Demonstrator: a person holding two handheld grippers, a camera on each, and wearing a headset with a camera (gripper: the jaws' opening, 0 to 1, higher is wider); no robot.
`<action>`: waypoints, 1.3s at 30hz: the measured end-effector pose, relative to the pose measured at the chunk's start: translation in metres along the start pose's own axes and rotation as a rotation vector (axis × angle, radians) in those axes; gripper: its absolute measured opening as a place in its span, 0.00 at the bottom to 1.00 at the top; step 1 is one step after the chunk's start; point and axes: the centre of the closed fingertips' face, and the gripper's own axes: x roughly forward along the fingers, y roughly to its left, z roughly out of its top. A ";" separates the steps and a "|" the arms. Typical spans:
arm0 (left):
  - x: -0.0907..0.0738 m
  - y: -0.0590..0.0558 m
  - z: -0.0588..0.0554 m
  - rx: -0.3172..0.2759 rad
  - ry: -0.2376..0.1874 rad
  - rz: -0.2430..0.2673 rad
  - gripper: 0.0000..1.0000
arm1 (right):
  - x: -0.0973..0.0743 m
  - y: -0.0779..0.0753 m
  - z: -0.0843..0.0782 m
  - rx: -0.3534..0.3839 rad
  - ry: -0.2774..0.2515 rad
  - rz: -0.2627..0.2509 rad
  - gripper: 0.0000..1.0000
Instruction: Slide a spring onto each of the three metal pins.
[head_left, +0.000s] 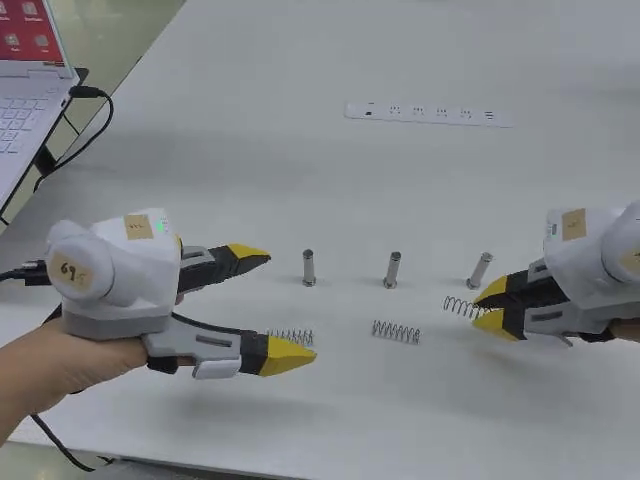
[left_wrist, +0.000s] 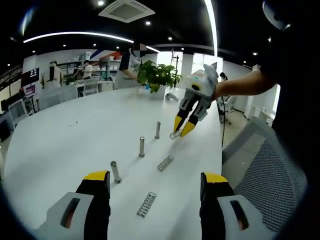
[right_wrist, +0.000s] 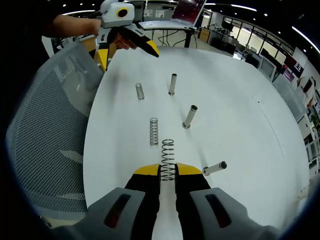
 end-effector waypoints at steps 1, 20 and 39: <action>0.001 0.000 0.001 0.000 -0.002 -0.005 0.67 | 0.000 0.000 0.001 -0.001 -0.002 0.001 0.08; 0.035 -0.016 0.015 0.022 -0.017 -0.108 0.51 | 0.012 0.013 0.036 -0.081 -0.043 0.052 0.08; 0.072 -0.044 0.029 0.060 -0.022 -0.219 0.34 | 0.005 0.022 0.051 -0.153 -0.057 0.077 0.08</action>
